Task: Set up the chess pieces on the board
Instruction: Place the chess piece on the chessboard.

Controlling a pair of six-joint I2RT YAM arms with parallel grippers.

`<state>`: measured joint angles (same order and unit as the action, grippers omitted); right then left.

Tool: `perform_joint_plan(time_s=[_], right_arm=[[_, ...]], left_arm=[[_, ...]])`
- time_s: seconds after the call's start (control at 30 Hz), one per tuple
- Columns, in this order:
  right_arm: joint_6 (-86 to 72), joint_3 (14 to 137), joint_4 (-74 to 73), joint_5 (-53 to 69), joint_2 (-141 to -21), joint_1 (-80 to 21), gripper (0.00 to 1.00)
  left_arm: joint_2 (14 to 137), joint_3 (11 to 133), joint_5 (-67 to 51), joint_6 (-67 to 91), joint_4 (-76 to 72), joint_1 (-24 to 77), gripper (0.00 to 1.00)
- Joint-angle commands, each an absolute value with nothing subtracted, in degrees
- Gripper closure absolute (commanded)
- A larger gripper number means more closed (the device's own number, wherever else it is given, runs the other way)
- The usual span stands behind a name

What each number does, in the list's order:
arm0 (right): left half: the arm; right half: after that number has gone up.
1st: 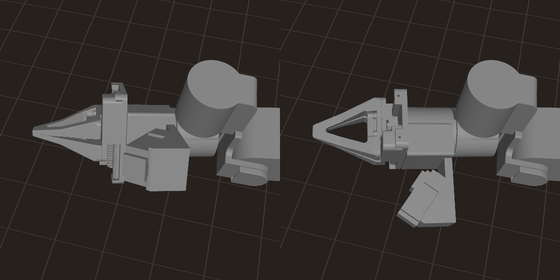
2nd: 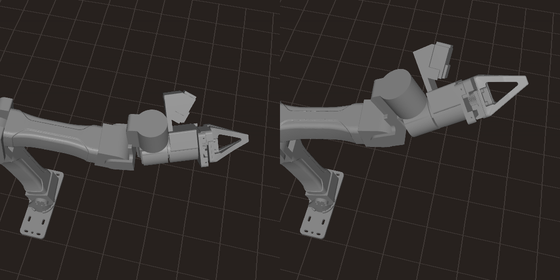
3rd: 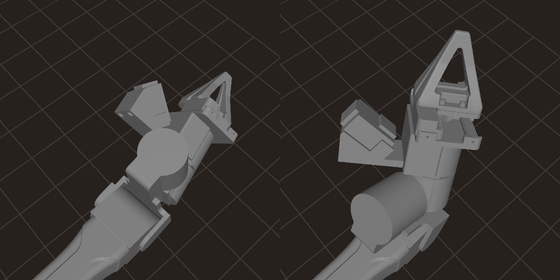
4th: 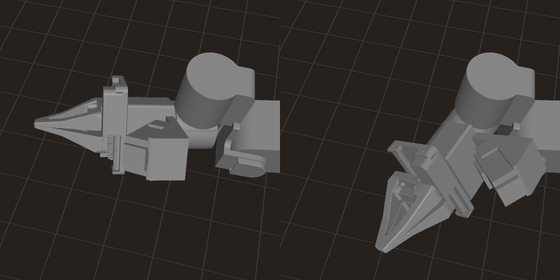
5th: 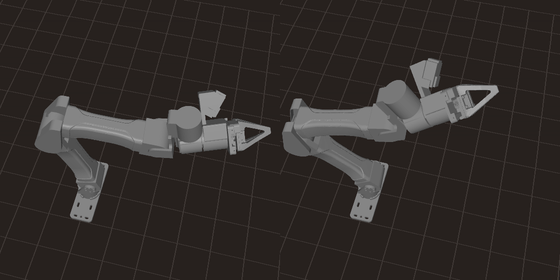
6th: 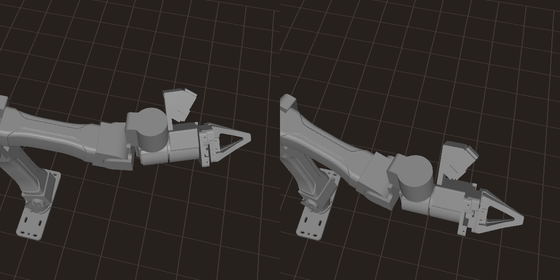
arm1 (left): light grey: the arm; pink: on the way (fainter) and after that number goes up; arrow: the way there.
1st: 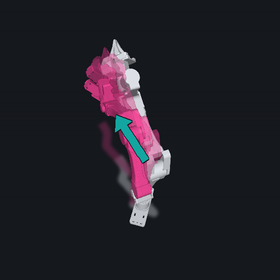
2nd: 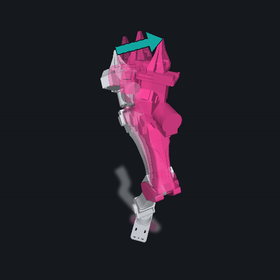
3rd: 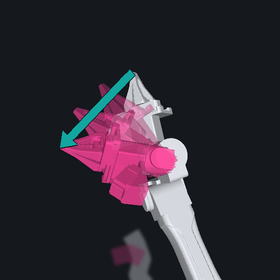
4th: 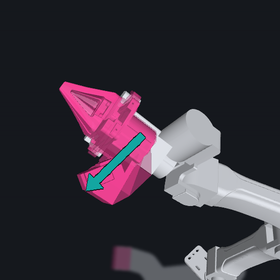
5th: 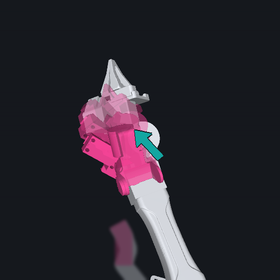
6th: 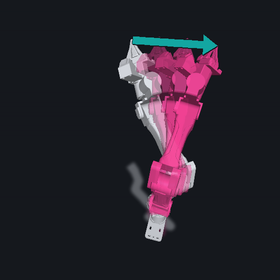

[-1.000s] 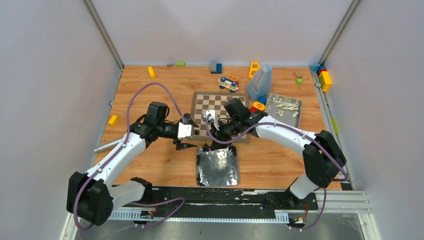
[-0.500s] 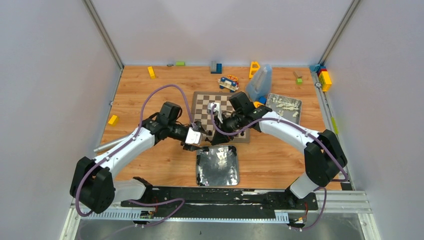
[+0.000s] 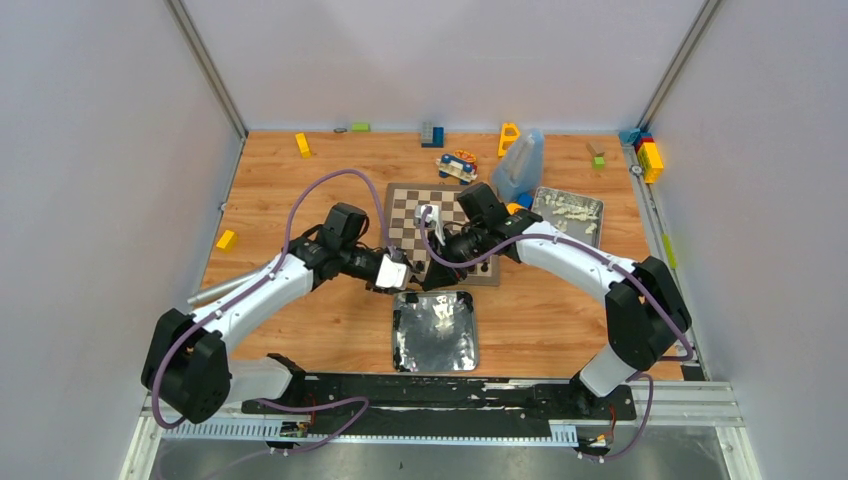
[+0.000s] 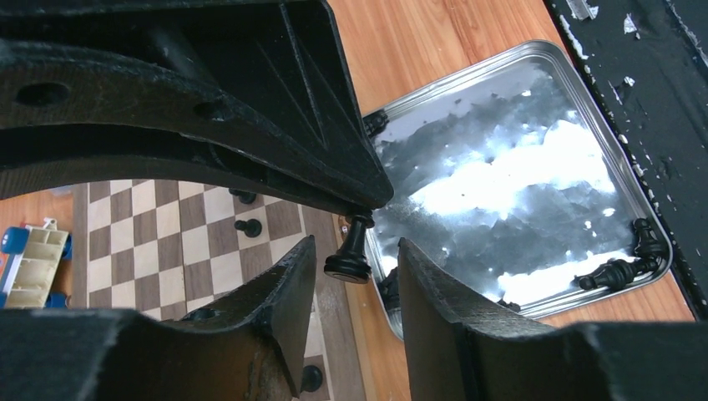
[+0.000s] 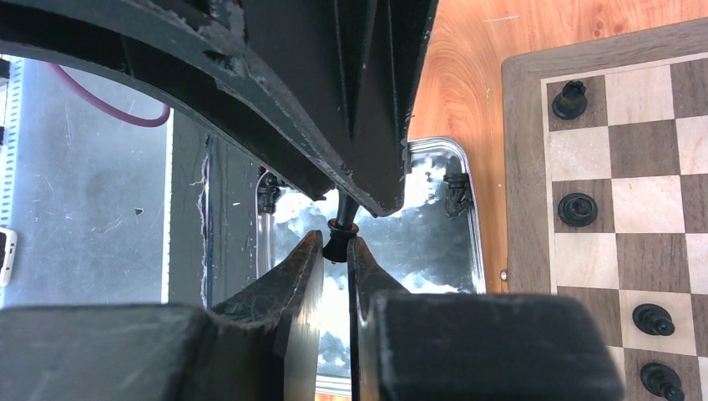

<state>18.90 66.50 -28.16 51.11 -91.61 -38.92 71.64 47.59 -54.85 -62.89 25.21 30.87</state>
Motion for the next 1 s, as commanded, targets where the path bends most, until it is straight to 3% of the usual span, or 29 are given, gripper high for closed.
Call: perform_joint_plan(time_s=[0.0,0.33,0.4,0.5,0.57,0.97], right_arm=[[18.76,68.99,-27.83,53.17,-91.93,-38.67,1.00],[17.79,69.61,-27.79,53.61,-91.61,-37.46,1.00],[17.24,69.74,-27.77,53.26,-91.05,-36.88,0.89],[15.33,70.02,-27.45,52.25,-89.97,-34.92,0.57],[13.07,70.01,-26.08,52.07,-89.03,-32.73,0.48],[-5.70,70.66,-14.08,60.47,-90.07,-23.48,0.43]], left_arm=[[72.04,50.21,-55.04,-61.98,23.79,31.37,0.53],[72.88,50.44,-53.74,-59.43,23.60,31.46,0.85],[72.63,50.16,-52.45,-56.23,21.11,31.40,0.90],[71.83,49.62,-49.20,-47.53,16.25,31.46,0.94],[70.97,48.94,-47.22,-42.44,12.03,31.44,0.95],[72.63,48.74,-41.27,-19.48,-1.51,31.45,1.00]])
